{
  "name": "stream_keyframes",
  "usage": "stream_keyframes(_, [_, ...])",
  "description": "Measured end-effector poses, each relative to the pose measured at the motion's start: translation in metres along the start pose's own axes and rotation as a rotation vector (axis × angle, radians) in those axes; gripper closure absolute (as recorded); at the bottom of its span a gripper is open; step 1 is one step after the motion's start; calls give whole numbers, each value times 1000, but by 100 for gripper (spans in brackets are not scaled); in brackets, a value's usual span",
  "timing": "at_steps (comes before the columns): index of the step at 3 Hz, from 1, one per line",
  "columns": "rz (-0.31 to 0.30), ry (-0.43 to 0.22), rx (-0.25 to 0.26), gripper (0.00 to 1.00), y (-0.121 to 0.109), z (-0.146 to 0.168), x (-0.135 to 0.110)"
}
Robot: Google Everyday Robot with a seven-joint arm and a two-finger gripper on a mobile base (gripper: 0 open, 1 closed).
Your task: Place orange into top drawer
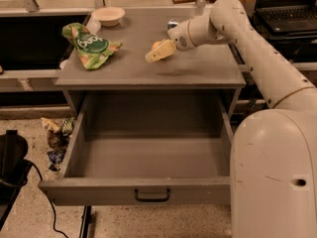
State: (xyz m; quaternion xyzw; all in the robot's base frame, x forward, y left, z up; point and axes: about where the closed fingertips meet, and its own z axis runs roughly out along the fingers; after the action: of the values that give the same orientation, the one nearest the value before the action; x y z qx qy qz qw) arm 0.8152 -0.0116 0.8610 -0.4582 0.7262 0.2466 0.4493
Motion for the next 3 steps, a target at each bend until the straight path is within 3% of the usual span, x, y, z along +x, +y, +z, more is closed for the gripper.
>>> stream_keyframes(2, [48,21,-20,42,4,9,18])
stream_keyframes(3, [30,-24,9,66,0,2,9])
